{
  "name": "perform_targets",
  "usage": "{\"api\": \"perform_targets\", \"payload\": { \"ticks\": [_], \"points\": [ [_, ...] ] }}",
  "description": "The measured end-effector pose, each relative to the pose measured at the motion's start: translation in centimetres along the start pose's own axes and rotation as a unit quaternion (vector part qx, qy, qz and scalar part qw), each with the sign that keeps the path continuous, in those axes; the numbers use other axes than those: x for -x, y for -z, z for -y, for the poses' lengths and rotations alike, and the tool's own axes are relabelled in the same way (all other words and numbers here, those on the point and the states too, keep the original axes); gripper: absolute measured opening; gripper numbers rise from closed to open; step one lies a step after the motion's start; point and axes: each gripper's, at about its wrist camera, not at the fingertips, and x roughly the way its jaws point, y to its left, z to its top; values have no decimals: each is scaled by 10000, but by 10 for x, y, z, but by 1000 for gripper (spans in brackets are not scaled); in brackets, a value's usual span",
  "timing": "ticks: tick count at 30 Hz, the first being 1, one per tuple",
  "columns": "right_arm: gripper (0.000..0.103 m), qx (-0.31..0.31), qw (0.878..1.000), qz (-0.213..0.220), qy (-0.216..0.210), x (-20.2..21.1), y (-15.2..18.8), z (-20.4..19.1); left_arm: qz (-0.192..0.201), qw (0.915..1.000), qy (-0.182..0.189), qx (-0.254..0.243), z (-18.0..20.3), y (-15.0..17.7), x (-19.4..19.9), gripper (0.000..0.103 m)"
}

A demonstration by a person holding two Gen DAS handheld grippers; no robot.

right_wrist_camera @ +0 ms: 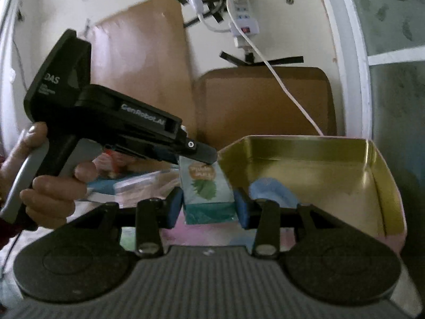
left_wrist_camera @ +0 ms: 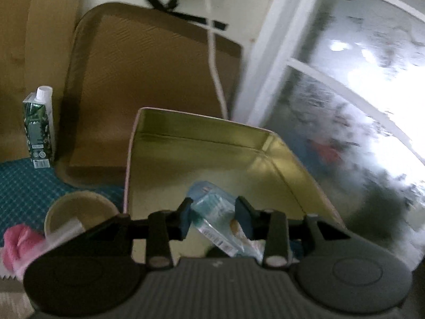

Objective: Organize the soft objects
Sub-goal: 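Lower the teal box into the pink tin and open the right tool, then move the right tool over to the white wet-wipes pack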

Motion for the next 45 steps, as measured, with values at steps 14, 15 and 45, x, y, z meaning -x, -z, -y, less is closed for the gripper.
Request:
{"api": "perform_targets", "payload": {
  "ticks": [14,15,45],
  "points": [
    [54,176,9777,-142,2087,-60,-14,3,370,9977,-408,-407,3,19,14,45],
    [54,39,9785,-82,2059,-54,-13,2,447,9970,-418,-484,6,22,24,45],
    [61,190,9984,-406,333,-40,37,-199,1652,9506,-2537,-687,-123,213,238,70]
  ]
}}
